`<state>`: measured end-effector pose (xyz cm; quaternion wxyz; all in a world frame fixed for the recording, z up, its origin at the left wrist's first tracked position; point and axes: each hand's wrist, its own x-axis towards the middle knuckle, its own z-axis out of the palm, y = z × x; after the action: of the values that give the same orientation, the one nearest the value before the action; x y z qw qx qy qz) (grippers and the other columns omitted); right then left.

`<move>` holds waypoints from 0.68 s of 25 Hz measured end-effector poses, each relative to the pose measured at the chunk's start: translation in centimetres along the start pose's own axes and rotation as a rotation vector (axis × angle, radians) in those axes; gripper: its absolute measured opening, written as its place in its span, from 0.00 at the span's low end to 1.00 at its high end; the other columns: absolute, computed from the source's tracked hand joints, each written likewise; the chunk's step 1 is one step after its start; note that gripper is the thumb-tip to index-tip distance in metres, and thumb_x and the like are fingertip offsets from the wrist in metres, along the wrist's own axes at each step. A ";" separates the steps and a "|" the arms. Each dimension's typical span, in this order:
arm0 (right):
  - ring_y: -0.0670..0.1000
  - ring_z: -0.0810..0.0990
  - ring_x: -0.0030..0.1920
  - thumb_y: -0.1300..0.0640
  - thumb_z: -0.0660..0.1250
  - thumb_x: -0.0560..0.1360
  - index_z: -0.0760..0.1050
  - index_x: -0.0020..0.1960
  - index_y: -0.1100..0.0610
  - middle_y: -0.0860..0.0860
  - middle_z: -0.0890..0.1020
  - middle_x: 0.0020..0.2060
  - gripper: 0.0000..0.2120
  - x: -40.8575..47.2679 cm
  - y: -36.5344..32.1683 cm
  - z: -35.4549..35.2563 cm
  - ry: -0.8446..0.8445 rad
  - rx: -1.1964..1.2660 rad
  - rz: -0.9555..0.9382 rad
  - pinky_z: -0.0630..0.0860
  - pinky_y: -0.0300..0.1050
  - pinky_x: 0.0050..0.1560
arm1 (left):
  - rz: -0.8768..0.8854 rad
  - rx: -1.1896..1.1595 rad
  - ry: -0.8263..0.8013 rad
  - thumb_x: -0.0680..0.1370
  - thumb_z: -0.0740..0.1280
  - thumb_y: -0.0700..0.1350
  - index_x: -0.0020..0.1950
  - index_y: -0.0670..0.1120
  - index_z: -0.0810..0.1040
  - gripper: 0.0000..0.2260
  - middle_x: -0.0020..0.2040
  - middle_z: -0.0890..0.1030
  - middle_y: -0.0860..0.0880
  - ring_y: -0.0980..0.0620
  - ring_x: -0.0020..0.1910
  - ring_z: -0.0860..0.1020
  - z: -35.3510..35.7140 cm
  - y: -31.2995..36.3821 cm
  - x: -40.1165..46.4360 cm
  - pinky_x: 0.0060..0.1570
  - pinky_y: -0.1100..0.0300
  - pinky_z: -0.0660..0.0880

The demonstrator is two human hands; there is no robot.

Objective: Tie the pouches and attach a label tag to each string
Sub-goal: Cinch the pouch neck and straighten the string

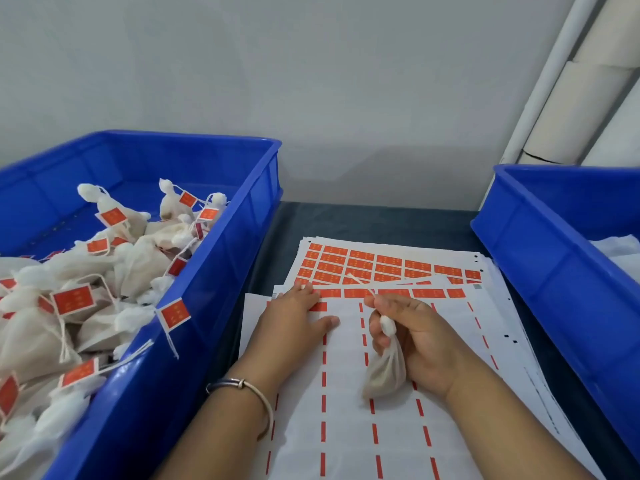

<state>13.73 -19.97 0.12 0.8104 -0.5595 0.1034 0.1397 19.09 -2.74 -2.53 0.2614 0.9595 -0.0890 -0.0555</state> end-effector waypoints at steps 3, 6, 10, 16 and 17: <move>0.47 0.77 0.26 0.51 0.69 0.64 0.85 0.40 0.53 0.53 0.81 0.30 0.09 -0.2 0.0 0.1 -0.003 -0.016 -0.001 0.75 0.38 0.29 | 0.015 -0.003 0.011 0.75 0.63 0.61 0.73 0.55 0.64 0.28 0.74 0.63 0.56 0.53 0.70 0.66 -0.1 0.0 -0.3 0.64 0.58 0.66; 0.47 0.78 0.27 0.51 0.69 0.65 0.85 0.40 0.53 0.52 0.81 0.30 0.09 -0.4 0.0 0.3 0.002 -0.036 -0.014 0.75 0.37 0.29 | 0.018 0.000 0.021 0.76 0.63 0.60 0.72 0.54 0.65 0.26 0.73 0.64 0.56 0.52 0.69 0.67 -0.1 0.1 -0.4 0.62 0.59 0.66; 0.47 0.78 0.27 0.50 0.69 0.65 0.85 0.40 0.52 0.52 0.82 0.31 0.09 -0.6 0.0 0.4 0.011 -0.062 -0.024 0.75 0.38 0.29 | 0.005 -0.013 0.021 0.76 0.63 0.59 0.72 0.54 0.66 0.25 0.74 0.63 0.55 0.50 0.70 0.66 -0.1 0.1 -0.6 0.65 0.56 0.65; 0.47 0.78 0.27 0.50 0.69 0.65 0.85 0.40 0.51 0.52 0.82 0.31 0.09 -0.6 0.1 0.6 0.013 -0.089 -0.037 0.75 0.37 0.30 | -0.014 -0.013 0.061 0.76 0.64 0.58 0.69 0.54 0.71 0.21 0.73 0.65 0.54 0.50 0.68 0.69 0.2 0.1 -0.5 0.64 0.57 0.67; 0.47 0.78 0.27 0.49 0.69 0.65 0.85 0.40 0.51 0.52 0.82 0.31 0.09 -0.6 0.1 0.7 0.012 -0.094 -0.040 0.75 0.37 0.30 | -0.019 -0.015 0.072 0.76 0.64 0.57 0.68 0.54 0.72 0.21 0.72 0.66 0.54 0.50 0.68 0.70 0.3 0.2 -0.6 0.63 0.57 0.67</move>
<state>13.13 -19.38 0.42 0.7852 -0.5997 0.0906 0.1249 18.46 -2.93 -2.64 0.2711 0.9597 -0.0702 -0.0242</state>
